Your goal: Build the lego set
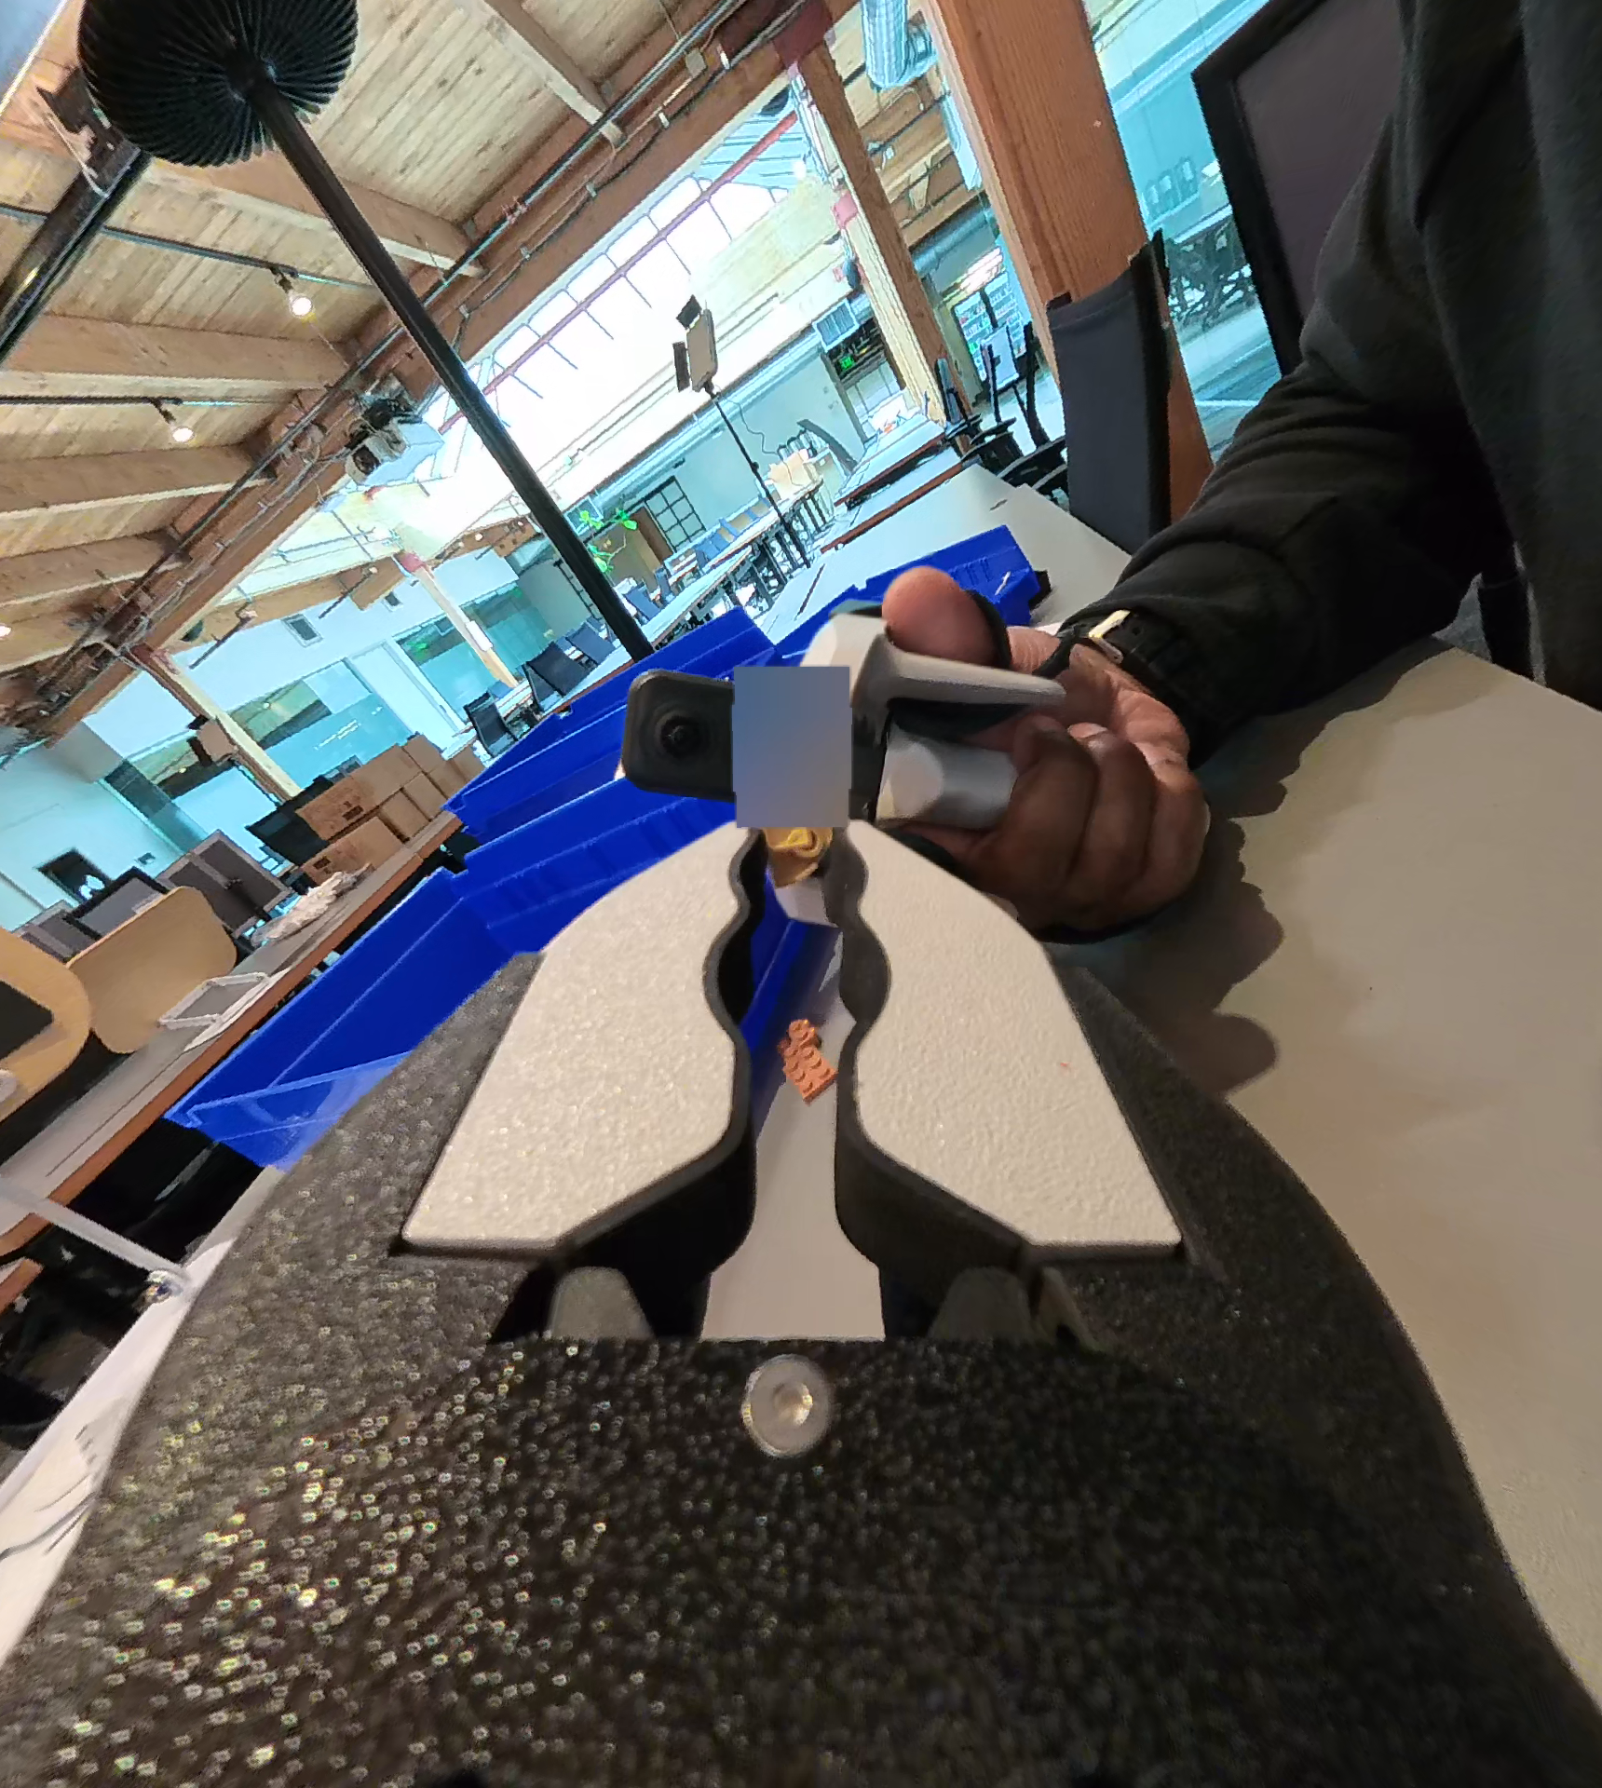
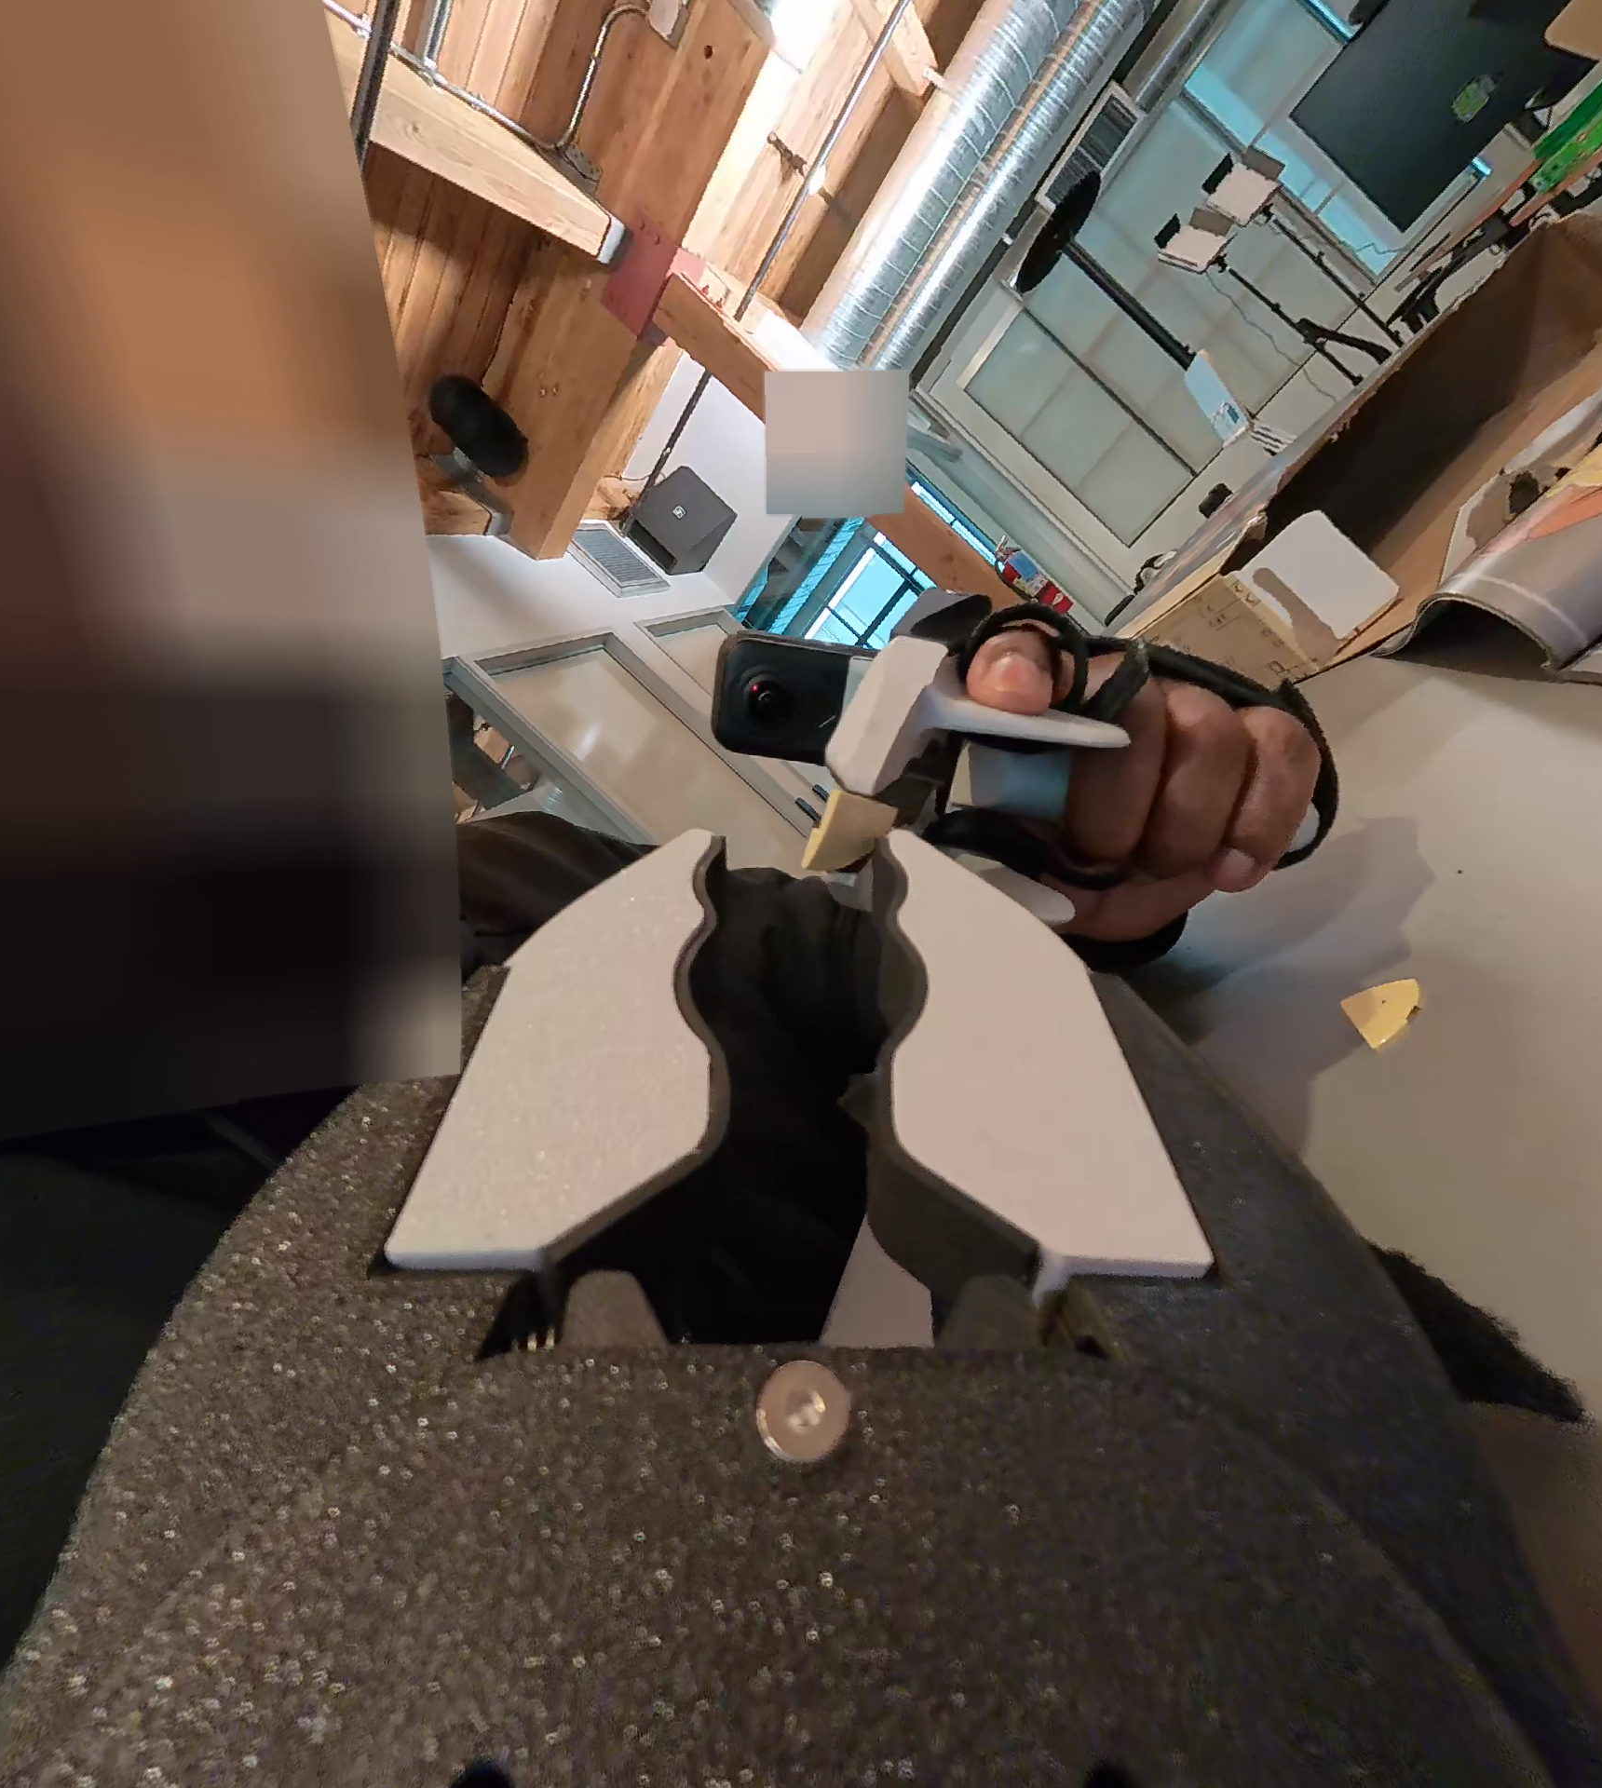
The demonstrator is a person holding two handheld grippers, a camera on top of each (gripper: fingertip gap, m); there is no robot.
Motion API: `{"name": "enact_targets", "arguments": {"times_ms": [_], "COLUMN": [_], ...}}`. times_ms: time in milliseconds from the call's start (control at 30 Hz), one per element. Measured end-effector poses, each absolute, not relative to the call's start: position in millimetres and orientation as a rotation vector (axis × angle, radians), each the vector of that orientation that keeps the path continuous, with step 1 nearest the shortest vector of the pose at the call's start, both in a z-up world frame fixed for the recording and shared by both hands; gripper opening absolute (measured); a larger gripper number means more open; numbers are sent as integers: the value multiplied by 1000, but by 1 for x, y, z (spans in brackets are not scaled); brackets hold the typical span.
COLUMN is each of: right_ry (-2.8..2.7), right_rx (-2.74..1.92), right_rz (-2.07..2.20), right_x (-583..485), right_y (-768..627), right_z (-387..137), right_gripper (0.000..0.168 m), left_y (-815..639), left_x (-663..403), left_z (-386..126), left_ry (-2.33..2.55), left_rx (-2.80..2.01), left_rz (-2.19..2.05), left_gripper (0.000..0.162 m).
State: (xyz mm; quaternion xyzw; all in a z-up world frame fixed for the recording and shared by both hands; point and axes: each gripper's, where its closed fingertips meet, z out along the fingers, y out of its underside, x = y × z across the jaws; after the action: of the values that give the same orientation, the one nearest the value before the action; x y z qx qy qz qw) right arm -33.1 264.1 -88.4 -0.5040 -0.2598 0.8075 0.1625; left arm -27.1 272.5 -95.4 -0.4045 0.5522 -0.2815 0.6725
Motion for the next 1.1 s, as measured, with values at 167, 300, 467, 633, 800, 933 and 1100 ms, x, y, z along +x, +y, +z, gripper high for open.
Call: {"name": "enact_targets", "arguments": {"times_ms": [167, 300, 467, 633, 800, 933, 1100], "right_ry": [-754, -773, -777, -772, -771, -767, -785], "right_rx": [-1422, -1413, -1421, -1433, -1422, -1440, -1461], "right_rz": [2333, 2353, 2357, 2382, 2423, 2394, 2296], "right_x": [-33, -34, -34, -34, -35, -36, -37], "right_y": [259, 254, 253, 252, 248, 251, 254], "right_z": [-86, -85, -85, -86, -84, -87, -89], "right_gripper": [29, 30, 30, 28, 23, 14, 14], "left_y": [267, 265, 261, 258, 257, 255, 258], "left_x": [-26, -25, -22, -22, -23, -21, -22], "left_z": [-93, -91, -91, -89, -87, -91, -94], "left_ry": [1249, 1255, 1273, 1279, 1296, 1330, 1345], "left_rx": [-841, -795, -761, -723, -683, -657, -656], "left_rz": [-595, -525, -493, -437, -362, -310, -263], "left_gripper": [12, 13, 12, 13, 12, 12, 13]}}
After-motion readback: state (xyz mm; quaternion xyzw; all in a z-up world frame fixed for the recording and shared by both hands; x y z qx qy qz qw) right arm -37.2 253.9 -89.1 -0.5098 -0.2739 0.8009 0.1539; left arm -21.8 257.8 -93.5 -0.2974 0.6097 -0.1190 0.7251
